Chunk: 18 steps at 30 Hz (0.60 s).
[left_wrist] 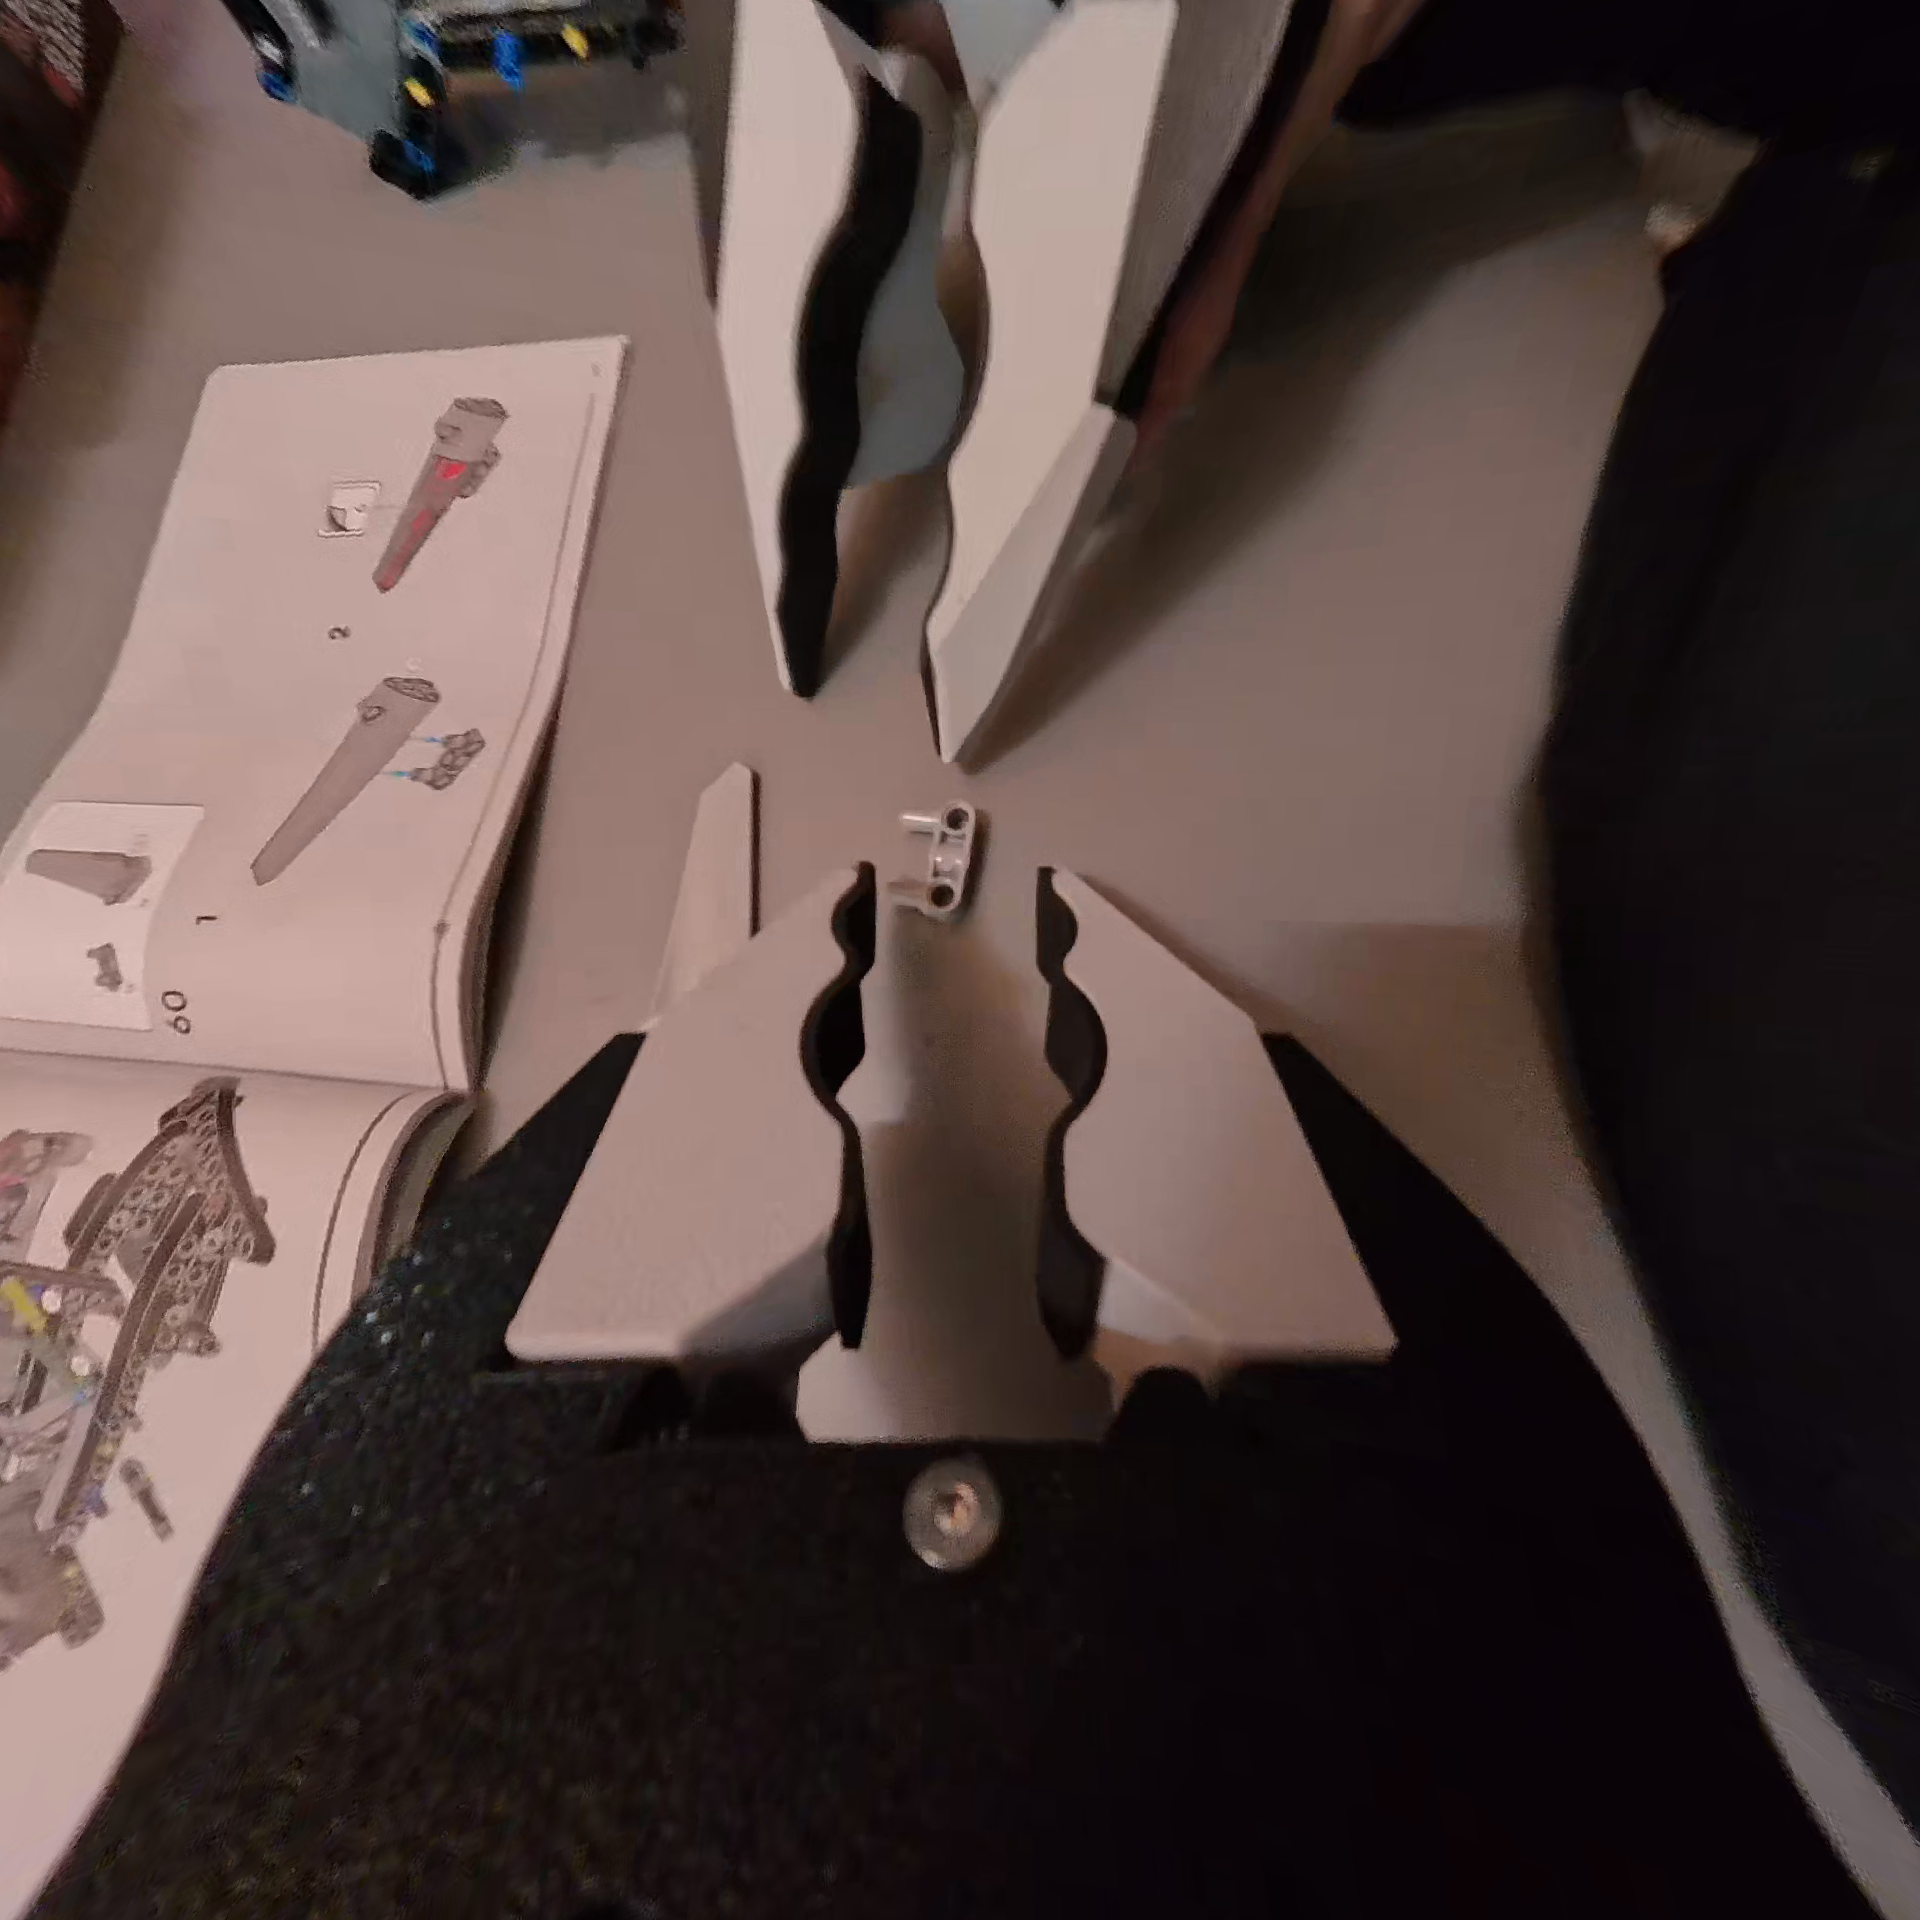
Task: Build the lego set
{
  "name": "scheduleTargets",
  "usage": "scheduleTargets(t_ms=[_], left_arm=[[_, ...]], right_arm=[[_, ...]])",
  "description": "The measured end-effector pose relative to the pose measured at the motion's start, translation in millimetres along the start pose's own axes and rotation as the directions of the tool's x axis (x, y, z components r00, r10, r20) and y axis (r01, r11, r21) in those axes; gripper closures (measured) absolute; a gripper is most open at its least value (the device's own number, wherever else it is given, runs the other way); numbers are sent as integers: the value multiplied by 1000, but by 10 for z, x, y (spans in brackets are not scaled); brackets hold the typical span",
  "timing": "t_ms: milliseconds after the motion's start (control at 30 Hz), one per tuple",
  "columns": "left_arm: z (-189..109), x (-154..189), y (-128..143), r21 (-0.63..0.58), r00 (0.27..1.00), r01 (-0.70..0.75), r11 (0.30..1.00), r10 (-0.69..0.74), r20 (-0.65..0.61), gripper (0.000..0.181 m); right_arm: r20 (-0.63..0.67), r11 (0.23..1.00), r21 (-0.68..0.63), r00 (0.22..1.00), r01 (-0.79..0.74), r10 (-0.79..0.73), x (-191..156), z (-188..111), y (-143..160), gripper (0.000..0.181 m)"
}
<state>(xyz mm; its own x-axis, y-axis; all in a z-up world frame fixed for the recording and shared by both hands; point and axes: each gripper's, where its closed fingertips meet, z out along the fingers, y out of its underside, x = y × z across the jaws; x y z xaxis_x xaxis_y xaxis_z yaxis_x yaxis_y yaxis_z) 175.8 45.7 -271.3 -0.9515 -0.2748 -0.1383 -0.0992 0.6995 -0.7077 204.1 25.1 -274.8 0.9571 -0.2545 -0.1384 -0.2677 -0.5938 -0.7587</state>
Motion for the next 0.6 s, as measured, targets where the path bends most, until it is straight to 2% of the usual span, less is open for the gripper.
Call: scheduleTargets(t_ms=[100,233,333,433,533,600], left_arm=[[-169,-149,-37,71,992,123,990,-124,9,149],[-385,-654,190,110,922,335,936,-350,166,149],[-373,-660,292,121,870,482,868,-491,53,138],[-310,-613,313,112,883,465,878,-470,21,139],[-245,-624,340,83,915,387,918,-393,84,141],[-177,-626,403,42,926,357,933,-359,120,151]], right_arm=[[-3,1000,-5,1000,22,-22,-19,6,6,147],[1,1000,-5,1000,24,-24,-18,11,1,148],[-3,1000,-7,1000,29,-29,-9,23,-7,152],[-31,998,-13,998,61,-61,-3,36,-5,154],[-69,994,-23,991,111,-112,-7,44,3,152],[-86,990,-24,986,142,-144,-20,45,2,154]])
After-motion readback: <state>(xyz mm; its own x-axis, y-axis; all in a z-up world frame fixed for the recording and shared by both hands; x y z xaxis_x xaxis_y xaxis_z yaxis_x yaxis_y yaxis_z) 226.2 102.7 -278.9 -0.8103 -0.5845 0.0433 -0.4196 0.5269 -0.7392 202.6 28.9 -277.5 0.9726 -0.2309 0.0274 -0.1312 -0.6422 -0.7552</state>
